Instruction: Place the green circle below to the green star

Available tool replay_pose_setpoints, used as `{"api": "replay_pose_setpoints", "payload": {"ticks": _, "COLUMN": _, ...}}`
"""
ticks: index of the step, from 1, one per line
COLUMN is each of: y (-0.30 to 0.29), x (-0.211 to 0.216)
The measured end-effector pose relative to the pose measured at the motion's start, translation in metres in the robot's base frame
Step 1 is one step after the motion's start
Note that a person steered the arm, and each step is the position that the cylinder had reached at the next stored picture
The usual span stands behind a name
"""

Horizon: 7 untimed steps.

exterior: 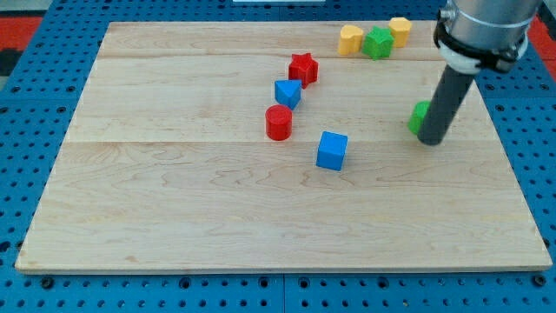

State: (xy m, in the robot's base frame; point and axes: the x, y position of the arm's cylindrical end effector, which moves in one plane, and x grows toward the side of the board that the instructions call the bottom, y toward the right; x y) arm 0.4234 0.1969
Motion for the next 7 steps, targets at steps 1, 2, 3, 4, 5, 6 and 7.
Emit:
{"api": "replay_pose_setpoints", "payload": {"ticks": 1, "y": 0.018, "x": -0.042}}
{"api": "replay_pose_setpoints", "payload": {"ticks": 2, "y": 0.030, "x": -0.084}}
{"api": "replay_pose_setpoints", "payload": {"ticks": 3, "y": 0.031, "x": -0.126}}
{"api": "replay_pose_setpoints", "payload": {"ticks": 4, "y": 0.025, "x": -0.145}}
{"api": "replay_pose_setpoints", "payload": {"ticks": 5, "y": 0.037, "x": -0.118}}
{"api": "replay_pose_setpoints", "payload": {"ticks": 6, "y": -0.012, "x": -0.122}}
{"api": "replay_pose_setpoints", "payload": {"ticks": 7, "y": -0.034, "x": -0.142}}
